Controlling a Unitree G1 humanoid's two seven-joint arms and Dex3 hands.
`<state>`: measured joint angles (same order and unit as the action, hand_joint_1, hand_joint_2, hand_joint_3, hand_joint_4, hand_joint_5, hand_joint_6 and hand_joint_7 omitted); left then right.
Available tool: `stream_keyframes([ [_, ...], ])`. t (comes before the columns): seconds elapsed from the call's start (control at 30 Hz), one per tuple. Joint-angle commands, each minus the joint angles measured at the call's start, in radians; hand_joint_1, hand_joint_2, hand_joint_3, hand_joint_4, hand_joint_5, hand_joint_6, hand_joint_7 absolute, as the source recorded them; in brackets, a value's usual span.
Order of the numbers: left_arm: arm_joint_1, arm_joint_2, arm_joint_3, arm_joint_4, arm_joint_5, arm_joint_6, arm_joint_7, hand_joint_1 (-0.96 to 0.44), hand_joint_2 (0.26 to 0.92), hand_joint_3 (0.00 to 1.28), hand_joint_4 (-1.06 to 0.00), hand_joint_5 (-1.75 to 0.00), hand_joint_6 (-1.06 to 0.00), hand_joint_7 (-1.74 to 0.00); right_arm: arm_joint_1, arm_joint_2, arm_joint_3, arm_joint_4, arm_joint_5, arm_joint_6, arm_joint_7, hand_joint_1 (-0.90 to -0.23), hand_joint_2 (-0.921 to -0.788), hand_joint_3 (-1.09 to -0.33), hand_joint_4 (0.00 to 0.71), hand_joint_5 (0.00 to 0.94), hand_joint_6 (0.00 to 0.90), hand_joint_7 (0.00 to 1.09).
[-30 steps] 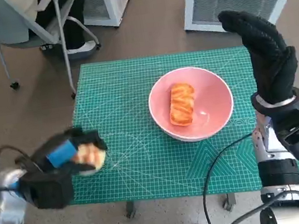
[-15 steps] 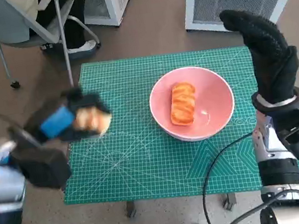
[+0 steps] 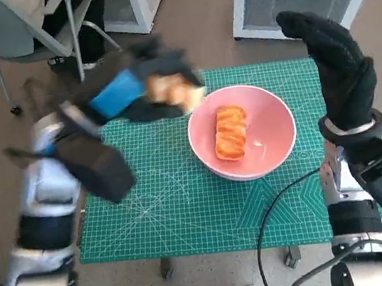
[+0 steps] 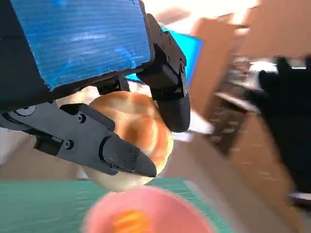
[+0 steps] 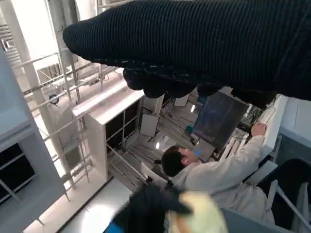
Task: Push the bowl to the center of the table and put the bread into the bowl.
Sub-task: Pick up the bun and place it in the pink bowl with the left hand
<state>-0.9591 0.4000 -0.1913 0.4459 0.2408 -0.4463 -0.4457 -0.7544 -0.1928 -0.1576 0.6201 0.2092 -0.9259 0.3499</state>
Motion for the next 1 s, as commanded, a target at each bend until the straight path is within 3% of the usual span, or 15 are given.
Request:
stream_keyframes([
  [0.03, -0.074, -0.064, -0.039, 0.137, 0.033, -0.076, 0.038, 0.00, 0.920, 0.04, -0.68, -1.12, -0.70, -1.15, 0.011, 0.003, -0.001, 0.001, -0.003, 0.006, -0.008, -0.618, -0.921, -0.731, 0.361, 0.001, 0.098, 0.57],
  [0.27, -0.177, -0.142, -0.099, 0.358, 0.112, -0.145, 0.105, 0.00, 0.920, 0.07, -0.65, -1.14, -0.66, -1.20, 0.019, 0.000, -0.004, -0.008, -0.008, 0.003, -0.017, -0.627, -0.921, -0.728, 0.362, 0.001, 0.099, 0.57],
  [0.57, -0.266, -0.235, -0.167, 0.581, 0.191, -0.152, 0.156, 0.00, 0.921, 0.14, -0.57, -1.23, -0.58, -1.27, 0.027, -0.007, -0.011, -0.019, -0.025, -0.002, -0.037, -0.613, -0.921, -0.730, 0.362, 0.001, 0.095, 0.57],
  [0.73, -0.283, -0.262, -0.193, 0.636, 0.212, -0.118, 0.128, 0.00, 0.921, 0.29, -0.45, -1.39, -0.37, -1.45, 0.034, -0.009, -0.013, -0.034, -0.030, 0.003, -0.048, -0.609, -0.921, -0.734, 0.362, 0.001, 0.092, 0.56],
  [0.77, -0.285, -0.265, -0.196, 0.643, 0.213, -0.113, 0.121, -0.01, 0.915, 0.27, -0.41, -1.04, -0.34, -1.13, 0.035, -0.009, -0.013, -0.036, -0.031, 0.004, -0.049, -0.609, -0.921, -0.735, 0.362, 0.001, 0.091, 0.56],
  [0.8, -0.286, -0.271, -0.202, 0.652, 0.212, -0.100, 0.096, -0.02, 0.917, 0.25, -0.44, -0.71, -0.38, -0.81, 0.036, -0.010, -0.014, -0.040, -0.033, 0.006, -0.052, -0.608, -0.921, -0.735, 0.363, 0.001, 0.091, 0.56],
  [0.87, -0.291, -0.282, -0.208, 0.666, 0.201, -0.075, 0.034, -0.09, 0.919, 0.20, -0.34, -0.36, -0.34, -0.47, 0.039, -0.010, -0.014, -0.047, -0.036, 0.010, -0.058, -0.608, -0.921, -0.735, 0.363, 0.001, 0.089, 0.56],
  [0.9, -0.295, -0.288, -0.209, 0.672, 0.195, -0.061, 0.000, -0.13, 0.920, 0.19, -0.29, -0.23, -0.32, -0.34, 0.041, -0.010, -0.014, -0.050, -0.037, 0.012, -0.060, -0.608, -0.921, -0.735, 0.363, 0.001, 0.089, 0.56],
  [1.0, -0.301, -0.295, -0.208, 0.680, 0.180, -0.038, -0.079, -0.21, 0.921, 0.16, -0.19, -0.08, -0.27, -0.15, 0.046, -0.011, -0.015, -0.057, -0.036, 0.015, -0.064, -0.609, -0.921, -0.734, 0.363, 0.001, 0.088, 0.56],
])
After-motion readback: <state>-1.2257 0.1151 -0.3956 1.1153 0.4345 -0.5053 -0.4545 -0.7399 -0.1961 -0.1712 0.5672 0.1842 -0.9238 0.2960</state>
